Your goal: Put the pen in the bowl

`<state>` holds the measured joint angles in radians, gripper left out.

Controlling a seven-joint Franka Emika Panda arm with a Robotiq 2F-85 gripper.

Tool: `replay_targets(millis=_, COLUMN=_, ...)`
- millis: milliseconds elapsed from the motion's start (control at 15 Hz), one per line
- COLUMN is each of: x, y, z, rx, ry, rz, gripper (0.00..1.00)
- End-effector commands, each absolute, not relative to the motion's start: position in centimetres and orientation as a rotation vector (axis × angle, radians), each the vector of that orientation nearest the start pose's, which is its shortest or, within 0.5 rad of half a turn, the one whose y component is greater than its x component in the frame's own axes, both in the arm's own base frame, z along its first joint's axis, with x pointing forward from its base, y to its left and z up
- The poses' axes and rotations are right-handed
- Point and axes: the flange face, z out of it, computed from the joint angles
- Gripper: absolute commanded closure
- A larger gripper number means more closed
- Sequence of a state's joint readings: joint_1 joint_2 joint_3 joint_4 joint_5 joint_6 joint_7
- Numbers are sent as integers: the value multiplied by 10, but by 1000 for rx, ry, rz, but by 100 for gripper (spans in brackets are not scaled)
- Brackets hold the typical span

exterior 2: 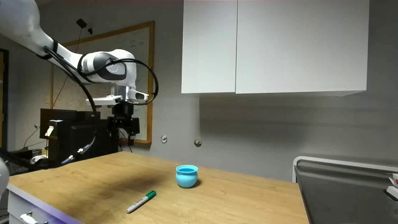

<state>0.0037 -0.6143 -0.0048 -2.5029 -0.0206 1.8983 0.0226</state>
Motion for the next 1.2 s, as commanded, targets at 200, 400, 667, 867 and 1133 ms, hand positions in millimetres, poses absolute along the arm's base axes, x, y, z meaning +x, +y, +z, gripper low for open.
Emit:
replay_targets(millis=200, x=365, y=-2, z=492, rx=-3158, ry=25, rz=-14, gripper=0)
replay_targets(millis=400, x=365, y=-2, z=492, rx=-3158, ry=25, rz=-14, gripper=0)
replay_targets(millis=667, x=366, y=-1, z=490, rx=-3167, ry=18, rz=-14, gripper=0)
replay_targets(millis=867, x=370, y=-5, z=488, rx=-3181, ry=22, rz=-20, gripper=0)
replay_targets(millis=1133, x=376, y=-20, z=480, rx=-3189, ry=58, rz=-22, gripper=0)
